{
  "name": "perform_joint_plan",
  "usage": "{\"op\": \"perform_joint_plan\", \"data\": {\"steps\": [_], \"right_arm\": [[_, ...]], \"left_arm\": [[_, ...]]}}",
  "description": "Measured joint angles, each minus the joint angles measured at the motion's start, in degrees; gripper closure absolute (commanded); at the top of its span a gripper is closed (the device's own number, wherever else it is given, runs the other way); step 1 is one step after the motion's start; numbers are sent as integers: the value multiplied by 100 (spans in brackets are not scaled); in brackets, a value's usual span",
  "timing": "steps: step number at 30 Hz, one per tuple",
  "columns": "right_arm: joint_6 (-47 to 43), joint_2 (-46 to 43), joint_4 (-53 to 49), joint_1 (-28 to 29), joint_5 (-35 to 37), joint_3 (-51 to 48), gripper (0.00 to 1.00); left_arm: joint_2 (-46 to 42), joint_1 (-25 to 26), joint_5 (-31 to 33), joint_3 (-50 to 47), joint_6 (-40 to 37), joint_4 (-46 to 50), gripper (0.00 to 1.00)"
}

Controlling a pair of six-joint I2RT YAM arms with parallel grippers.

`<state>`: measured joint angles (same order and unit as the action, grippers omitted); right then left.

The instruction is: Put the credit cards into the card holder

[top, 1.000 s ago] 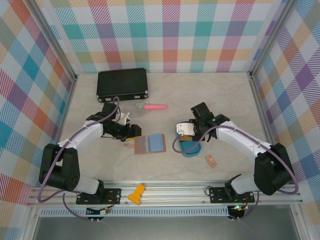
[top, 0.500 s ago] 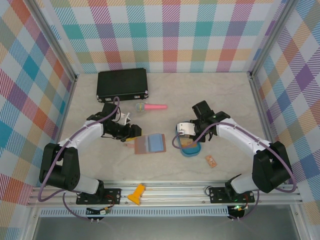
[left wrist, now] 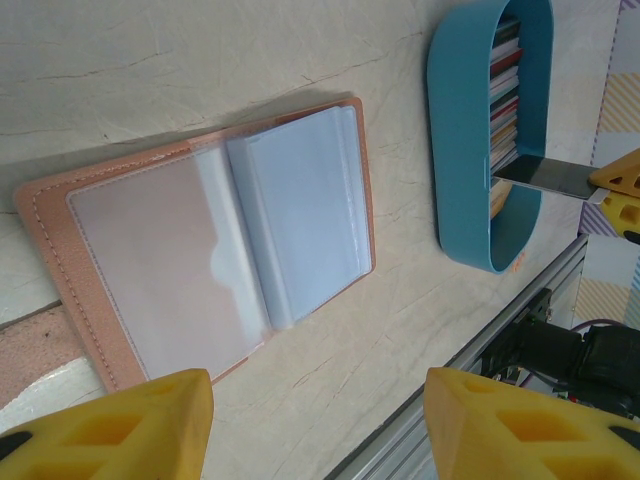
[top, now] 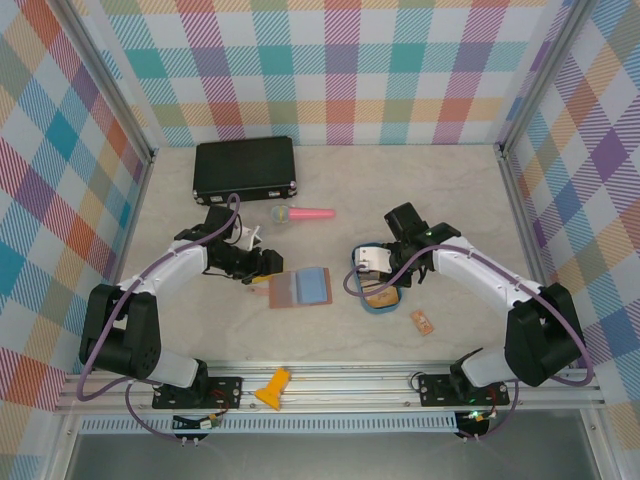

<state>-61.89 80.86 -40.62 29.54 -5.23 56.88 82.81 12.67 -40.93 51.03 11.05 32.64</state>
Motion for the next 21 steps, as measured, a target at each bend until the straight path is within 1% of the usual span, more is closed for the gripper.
{"op": "perform_joint_plan", "data": {"steps": [5,12,16,17,18,21], "right_arm": [[2,-2,4,0,4,0,86],[0,-2,4,0,7,0,88],[0,-2,4,0,7,0,84],[0,-2,4,0,7,0,81],[-7,-2,4,0,4,0,74],[-79,-42,46,13,4,-96,56]], "left_arm": [[2,0,0,0,0,0,42],[4,0,0,0,0,-2,42],[11,0,0,0,0,-2,42],[13,0,0,0,0,-2,42],[15,0,0,0,0,-2,42],[17,0,0,0,0,-2,42]]}}
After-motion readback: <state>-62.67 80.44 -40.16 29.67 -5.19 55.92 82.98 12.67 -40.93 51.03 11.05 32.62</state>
